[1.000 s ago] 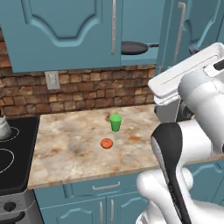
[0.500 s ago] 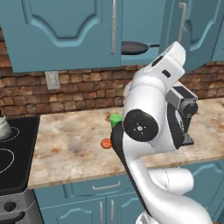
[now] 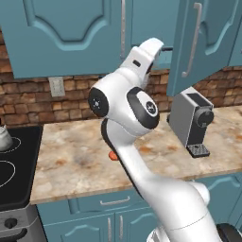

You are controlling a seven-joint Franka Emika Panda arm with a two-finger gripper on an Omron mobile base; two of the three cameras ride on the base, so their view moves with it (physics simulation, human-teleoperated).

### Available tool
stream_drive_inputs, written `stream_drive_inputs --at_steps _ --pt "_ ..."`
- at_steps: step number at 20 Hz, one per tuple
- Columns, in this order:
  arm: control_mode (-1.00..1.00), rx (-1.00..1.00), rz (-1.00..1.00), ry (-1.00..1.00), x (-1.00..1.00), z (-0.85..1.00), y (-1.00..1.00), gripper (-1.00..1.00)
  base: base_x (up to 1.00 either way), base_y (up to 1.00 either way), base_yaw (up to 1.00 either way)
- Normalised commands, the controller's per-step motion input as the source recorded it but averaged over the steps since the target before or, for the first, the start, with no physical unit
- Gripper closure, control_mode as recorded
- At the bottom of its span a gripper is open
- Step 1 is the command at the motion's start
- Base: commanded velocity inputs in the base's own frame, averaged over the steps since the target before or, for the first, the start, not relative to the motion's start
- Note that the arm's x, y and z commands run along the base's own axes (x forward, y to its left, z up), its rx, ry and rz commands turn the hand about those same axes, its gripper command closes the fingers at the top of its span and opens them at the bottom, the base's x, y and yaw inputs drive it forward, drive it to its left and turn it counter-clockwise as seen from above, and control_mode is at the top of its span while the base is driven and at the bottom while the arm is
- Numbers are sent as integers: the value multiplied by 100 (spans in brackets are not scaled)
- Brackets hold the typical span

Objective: Pick the pan from the cabinet and place it on the stove. Then turn on the stove burner for the pan.

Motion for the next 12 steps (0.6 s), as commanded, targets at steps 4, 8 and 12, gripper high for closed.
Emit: stream_drive_inputs --at_steps 4,8,12 --pt "-100 -6 -18 21 68 -10 -25 -100 0 0 0" --pt "-100 0 -12 19 54 -4 -57 -100 0 0 0" --pt "-100 0 -11 17 27 -1 -70 -100 0 0 0"
